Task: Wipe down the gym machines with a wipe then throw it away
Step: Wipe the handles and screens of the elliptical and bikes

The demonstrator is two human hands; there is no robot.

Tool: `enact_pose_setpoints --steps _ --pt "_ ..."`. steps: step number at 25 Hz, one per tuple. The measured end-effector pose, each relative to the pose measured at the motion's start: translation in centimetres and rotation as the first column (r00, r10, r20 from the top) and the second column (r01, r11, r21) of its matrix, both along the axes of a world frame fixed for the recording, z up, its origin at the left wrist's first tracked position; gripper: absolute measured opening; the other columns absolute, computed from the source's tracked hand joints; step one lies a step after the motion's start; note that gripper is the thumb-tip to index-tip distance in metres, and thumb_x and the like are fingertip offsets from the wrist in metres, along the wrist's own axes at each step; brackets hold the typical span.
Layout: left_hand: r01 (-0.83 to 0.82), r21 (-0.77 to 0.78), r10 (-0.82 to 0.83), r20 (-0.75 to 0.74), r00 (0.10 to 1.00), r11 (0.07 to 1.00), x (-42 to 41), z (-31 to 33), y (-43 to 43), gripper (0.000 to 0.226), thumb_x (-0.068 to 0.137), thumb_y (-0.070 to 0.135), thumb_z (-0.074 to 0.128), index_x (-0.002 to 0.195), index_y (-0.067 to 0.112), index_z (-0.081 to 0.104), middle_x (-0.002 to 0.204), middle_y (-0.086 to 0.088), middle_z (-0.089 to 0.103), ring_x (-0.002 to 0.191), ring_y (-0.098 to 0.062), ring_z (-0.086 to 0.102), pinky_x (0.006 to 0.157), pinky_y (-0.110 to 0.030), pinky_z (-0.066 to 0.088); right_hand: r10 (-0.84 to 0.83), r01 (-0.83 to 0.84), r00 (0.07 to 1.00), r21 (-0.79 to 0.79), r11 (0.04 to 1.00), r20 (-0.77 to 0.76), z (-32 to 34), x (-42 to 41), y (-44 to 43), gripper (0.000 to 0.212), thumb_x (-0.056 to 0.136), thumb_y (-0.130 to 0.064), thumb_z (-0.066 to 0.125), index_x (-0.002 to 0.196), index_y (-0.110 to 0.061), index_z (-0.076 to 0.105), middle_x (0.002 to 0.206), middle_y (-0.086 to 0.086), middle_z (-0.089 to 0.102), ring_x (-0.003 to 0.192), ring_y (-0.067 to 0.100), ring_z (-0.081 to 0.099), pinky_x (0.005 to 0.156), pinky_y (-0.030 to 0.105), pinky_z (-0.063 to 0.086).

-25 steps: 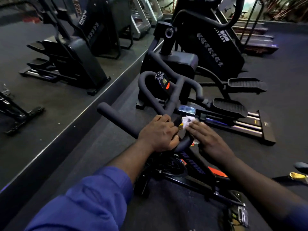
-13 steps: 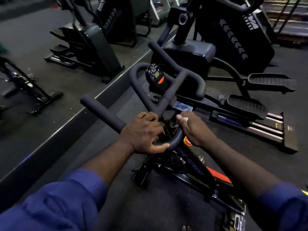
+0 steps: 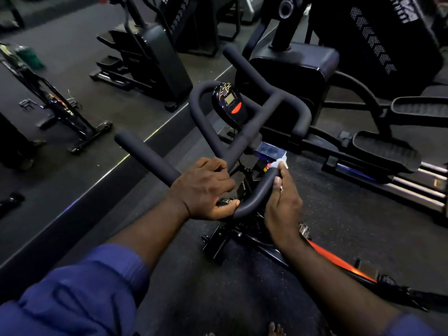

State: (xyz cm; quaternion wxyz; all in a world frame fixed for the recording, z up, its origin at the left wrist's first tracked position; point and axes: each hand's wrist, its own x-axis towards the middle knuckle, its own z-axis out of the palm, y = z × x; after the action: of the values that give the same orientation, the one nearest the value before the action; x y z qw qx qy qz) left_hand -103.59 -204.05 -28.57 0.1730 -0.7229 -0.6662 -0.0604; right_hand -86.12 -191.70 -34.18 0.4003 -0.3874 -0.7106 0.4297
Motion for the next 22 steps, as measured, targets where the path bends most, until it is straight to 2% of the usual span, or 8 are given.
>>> enact_pose_setpoints --steps 3,6,9,12,15,17,20,22 --pt "0.012 0.002 -0.012 0.018 1.0 1.0 -0.3 -0.1 -0.2 0.042 0.095 0.056 0.054 0.09 0.018 0.07 0.09 0.003 0.067 0.113 -0.028 0.054 0.091 -0.042 0.042 -0.049 0.049 0.999 -0.001 0.999 -0.014 -0.1 0.7 0.2 0.039 0.105 -0.021 0.054 0.143 -0.02 0.063 0.142 -0.004 0.064 0.131 0.009 0.059 0.115 0.027 0.044" --pt "0.005 0.0 -0.005 0.055 0.998 1.0 -0.3 0.2 -0.1 0.042 0.094 0.054 0.052 0.099 0.016 0.07 0.101 0.001 0.068 0.114 -0.027 0.051 0.091 -0.042 0.042 -0.105 0.106 0.994 0.04 0.994 -0.007 0.6 2.2 -0.9 0.034 0.097 -0.007 0.066 0.127 -0.021 0.072 0.126 -0.004 0.069 0.118 0.012 0.065 0.106 0.016 0.045" --pt "-0.044 0.035 0.037 0.175 0.984 0.998 -0.3 0.7 -0.1 0.044 0.09 0.05 0.055 0.11 0.014 0.069 0.129 -0.005 0.06 0.123 -0.029 0.05 0.096 -0.044 0.047 0.058 -0.077 0.996 0.286 0.955 0.074 1.2 4.1 -4.8 0.036 0.087 0.006 0.074 0.112 -0.02 0.075 0.111 -0.004 0.071 0.105 0.014 0.068 0.096 0.017 0.047" --pt "-0.141 0.005 0.129 0.368 0.921 0.99 -0.4 0.9 -0.1 0.042 0.09 0.045 0.056 0.119 0.015 0.063 0.147 -0.007 0.045 0.136 -0.03 0.041 0.104 -0.047 0.049 0.143 -0.199 0.975 0.384 0.902 0.169 2.5 3.2 -3.9 0.038 0.089 0.003 0.074 0.124 -0.012 0.071 0.12 0.001 0.071 0.108 0.014 0.067 0.099 0.018 0.047" --pt "-0.226 -0.002 0.195 0.516 0.834 0.974 -0.4 1.0 0.1 0.028 0.09 0.033 0.061 0.112 0.015 0.06 0.133 -0.001 0.046 0.124 -0.024 0.044 0.095 -0.045 0.053 -0.038 -0.055 0.967 0.351 0.935 0.251 4.4 1.2 -0.6 0.032 0.085 0.008 0.07 0.112 -0.009 0.074 0.106 0.01 0.065 0.097 0.029 0.065 0.089 0.001 0.033" --pt "-0.209 -0.005 0.181 0.521 0.834 0.978 -0.6 0.8 0.2 0.022 0.088 0.03 0.058 0.105 0.016 0.059 0.119 0.001 0.048 0.115 -0.023 0.046 0.086 -0.048 0.056 0.026 -0.198 0.92 0.406 0.892 0.391 3.8 1.1 -2.8 0.027 0.081 0.009 0.067 0.099 -0.01 0.074 0.096 0.007 0.059 0.09 0.029 0.06 0.08 0.007 0.032" --pt "-0.197 -0.009 0.168 0.559 0.812 0.98 -1.0 0.6 0.2 0.019 0.084 0.023 0.057 0.102 0.016 0.061 0.114 -0.001 0.053 0.112 -0.023 0.048 0.083 -0.045 0.055 0.268 -0.486 0.817 0.36 0.796 0.511 4.2 0.7 -6.6 0.028 0.08 0.005 0.069 0.101 -0.013 0.076 0.095 -0.001 0.056 0.086 0.016 0.055 0.078 0.001 0.032" --pt "-0.189 -0.034 0.169 0.627 0.761 0.981 -1.4 1.0 0.4 0.02 0.082 0.02 0.056 0.1 0.017 0.063 0.112 -0.002 0.057 0.11 -0.023 0.049 0.089 -0.043 0.053 0.141 -0.333 0.872 0.358 0.872 0.468 5.5 -0.2 -4.4 0.03 0.077 0.006 0.072 0.101 -0.011 0.079 0.095 0.007 0.065 0.086 0.022 0.061 0.078 0.006 0.035"
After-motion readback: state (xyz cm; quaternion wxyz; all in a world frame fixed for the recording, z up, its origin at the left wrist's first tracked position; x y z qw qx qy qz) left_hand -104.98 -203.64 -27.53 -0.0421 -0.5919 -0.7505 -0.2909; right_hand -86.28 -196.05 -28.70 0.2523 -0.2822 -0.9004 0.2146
